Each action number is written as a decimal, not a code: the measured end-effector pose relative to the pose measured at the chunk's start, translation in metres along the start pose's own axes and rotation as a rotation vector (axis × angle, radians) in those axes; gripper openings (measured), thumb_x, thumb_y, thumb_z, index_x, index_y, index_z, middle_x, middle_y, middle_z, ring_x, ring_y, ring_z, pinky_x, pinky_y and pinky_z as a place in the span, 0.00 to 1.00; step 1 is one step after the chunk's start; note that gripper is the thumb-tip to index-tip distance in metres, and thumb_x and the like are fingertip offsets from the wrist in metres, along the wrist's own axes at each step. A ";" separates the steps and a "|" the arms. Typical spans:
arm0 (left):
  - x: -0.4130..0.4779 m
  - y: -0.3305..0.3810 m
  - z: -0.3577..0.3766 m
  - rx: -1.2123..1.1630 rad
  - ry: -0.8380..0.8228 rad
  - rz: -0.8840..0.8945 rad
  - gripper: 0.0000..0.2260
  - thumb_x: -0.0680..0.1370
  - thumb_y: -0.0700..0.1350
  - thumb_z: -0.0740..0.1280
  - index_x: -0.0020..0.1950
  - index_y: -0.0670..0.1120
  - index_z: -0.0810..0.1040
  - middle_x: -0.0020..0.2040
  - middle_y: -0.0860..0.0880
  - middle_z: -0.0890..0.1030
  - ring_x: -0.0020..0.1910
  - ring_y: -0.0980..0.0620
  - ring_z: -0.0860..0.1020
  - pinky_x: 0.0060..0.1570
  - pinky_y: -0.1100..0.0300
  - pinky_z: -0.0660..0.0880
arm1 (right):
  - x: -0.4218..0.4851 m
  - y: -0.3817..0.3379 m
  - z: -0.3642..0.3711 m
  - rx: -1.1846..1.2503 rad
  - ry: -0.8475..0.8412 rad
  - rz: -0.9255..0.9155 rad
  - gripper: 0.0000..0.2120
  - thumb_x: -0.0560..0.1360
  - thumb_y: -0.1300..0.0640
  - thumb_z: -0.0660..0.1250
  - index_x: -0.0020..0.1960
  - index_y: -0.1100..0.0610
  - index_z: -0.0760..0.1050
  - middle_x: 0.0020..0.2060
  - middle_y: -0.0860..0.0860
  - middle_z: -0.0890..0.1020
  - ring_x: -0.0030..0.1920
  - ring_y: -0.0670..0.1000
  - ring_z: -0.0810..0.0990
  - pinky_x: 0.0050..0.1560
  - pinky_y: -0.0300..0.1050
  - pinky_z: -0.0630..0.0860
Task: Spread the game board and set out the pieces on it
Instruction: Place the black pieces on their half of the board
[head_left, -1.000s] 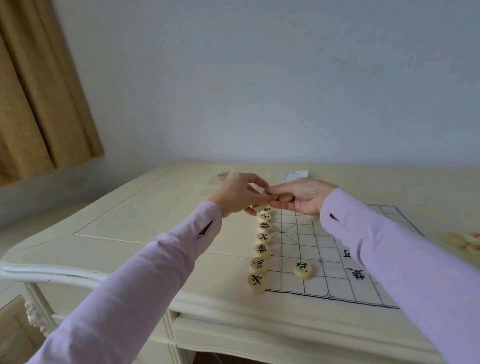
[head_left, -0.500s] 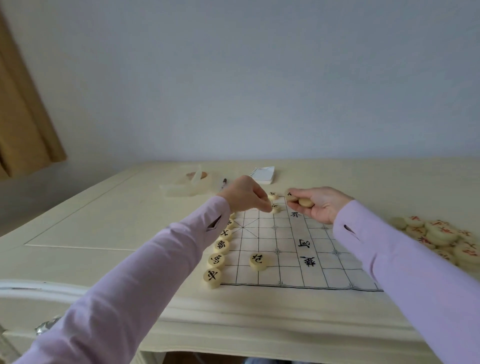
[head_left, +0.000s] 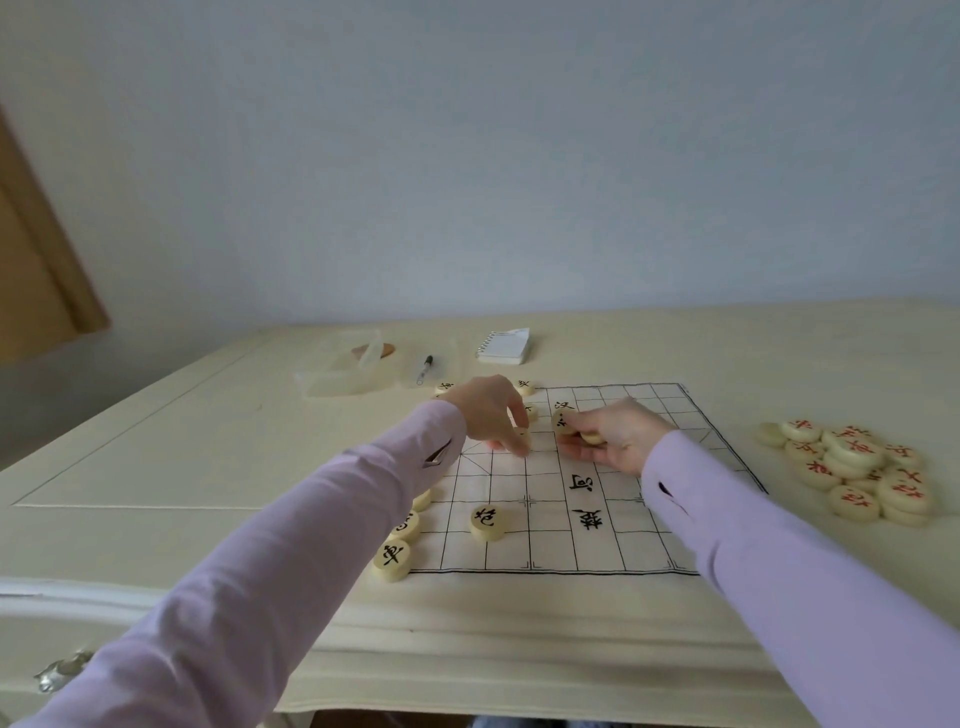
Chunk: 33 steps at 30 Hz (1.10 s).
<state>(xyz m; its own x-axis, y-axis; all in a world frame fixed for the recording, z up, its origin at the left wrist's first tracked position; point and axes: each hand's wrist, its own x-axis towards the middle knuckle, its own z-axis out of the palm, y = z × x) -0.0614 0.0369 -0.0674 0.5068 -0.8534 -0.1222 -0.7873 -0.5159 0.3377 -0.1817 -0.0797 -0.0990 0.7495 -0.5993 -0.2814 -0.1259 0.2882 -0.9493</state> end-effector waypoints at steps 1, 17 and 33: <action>0.000 0.001 0.000 0.011 -0.004 -0.001 0.14 0.68 0.48 0.76 0.51 0.50 0.81 0.48 0.47 0.84 0.36 0.56 0.81 0.57 0.55 0.76 | 0.000 0.000 0.000 0.002 0.000 0.002 0.06 0.75 0.68 0.66 0.39 0.66 0.74 0.36 0.58 0.78 0.34 0.53 0.77 0.28 0.40 0.80; -0.027 0.017 -0.011 -0.128 0.273 0.203 0.17 0.69 0.47 0.76 0.56 0.48 0.81 0.42 0.56 0.80 0.42 0.58 0.78 0.40 0.77 0.70 | -0.017 -0.014 0.013 -0.008 -0.090 0.006 0.08 0.74 0.62 0.69 0.39 0.64 0.74 0.33 0.57 0.77 0.25 0.45 0.75 0.24 0.32 0.75; -0.052 0.009 0.000 0.013 -0.084 0.166 0.13 0.68 0.50 0.76 0.51 0.50 0.82 0.45 0.52 0.84 0.47 0.54 0.82 0.55 0.59 0.76 | -0.032 -0.015 0.012 0.000 -0.008 0.027 0.08 0.78 0.72 0.56 0.42 0.65 0.67 0.39 0.59 0.70 0.36 0.54 0.72 0.45 0.49 0.77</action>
<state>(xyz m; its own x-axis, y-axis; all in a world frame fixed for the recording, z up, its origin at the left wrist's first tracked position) -0.0947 0.0769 -0.0578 0.3384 -0.9300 -0.1435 -0.8624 -0.3675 0.3482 -0.1957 -0.0557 -0.0740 0.7511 -0.5852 -0.3055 -0.1457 0.3044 -0.9413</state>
